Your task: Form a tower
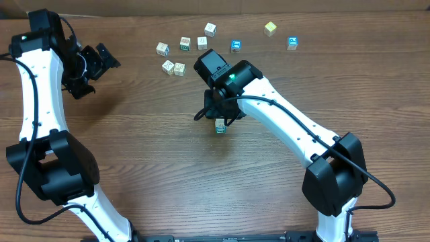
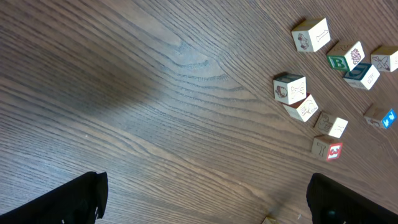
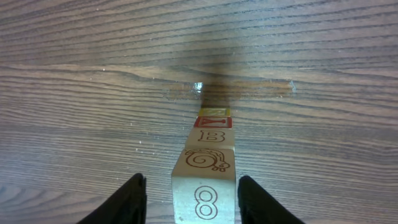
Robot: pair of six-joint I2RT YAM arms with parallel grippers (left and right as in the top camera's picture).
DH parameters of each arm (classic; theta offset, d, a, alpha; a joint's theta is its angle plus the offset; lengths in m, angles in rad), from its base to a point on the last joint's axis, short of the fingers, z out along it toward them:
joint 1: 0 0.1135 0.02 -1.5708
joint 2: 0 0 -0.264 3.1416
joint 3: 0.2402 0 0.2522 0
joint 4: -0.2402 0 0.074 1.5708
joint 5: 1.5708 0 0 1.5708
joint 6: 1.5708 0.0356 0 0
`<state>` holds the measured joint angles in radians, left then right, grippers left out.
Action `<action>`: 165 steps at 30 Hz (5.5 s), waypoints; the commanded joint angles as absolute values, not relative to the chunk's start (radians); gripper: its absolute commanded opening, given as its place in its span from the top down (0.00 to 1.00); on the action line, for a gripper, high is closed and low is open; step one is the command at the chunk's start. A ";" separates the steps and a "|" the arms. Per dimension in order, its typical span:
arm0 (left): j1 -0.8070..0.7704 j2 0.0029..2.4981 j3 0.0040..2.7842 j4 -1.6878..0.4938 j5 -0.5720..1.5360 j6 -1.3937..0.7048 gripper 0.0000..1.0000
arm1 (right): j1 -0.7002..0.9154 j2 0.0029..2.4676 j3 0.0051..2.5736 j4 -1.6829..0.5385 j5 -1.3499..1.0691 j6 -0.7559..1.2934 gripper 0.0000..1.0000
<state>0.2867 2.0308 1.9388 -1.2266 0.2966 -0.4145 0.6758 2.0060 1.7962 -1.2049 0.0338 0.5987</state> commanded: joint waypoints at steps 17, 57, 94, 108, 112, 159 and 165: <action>0.281 2.027 1.953 -1.225 0.304 -0.396 0.00 | 0.680 2.006 1.793 -1.211 0.053 0.598 0.42; 0.281 2.027 1.953 -1.225 0.304 -0.396 0.00 | 0.682 2.006 1.725 -1.183 0.073 0.603 0.30; 0.281 2.027 1.953 -1.225 0.304 -0.396 0.01 | 0.682 2.005 1.763 -1.171 0.077 0.602 0.60; 0.281 2.027 1.953 -1.225 0.304 -0.396 0.00 | 0.682 2.005 1.763 -1.168 0.077 0.602 0.66; 0.281 2.027 1.953 -1.225 0.304 -0.396 0.00 | 0.682 2.005 1.763 -1.168 0.077 0.602 0.67; 0.281 2.027 1.953 -1.225 0.304 -0.396 0.00 | 0.682 2.005 1.763 -1.151 0.073 0.565 0.53; 0.281 2.027 1.953 -1.225 0.304 -0.396 0.00 | 0.682 2.005 1.763 -1.148 0.070 0.545 0.49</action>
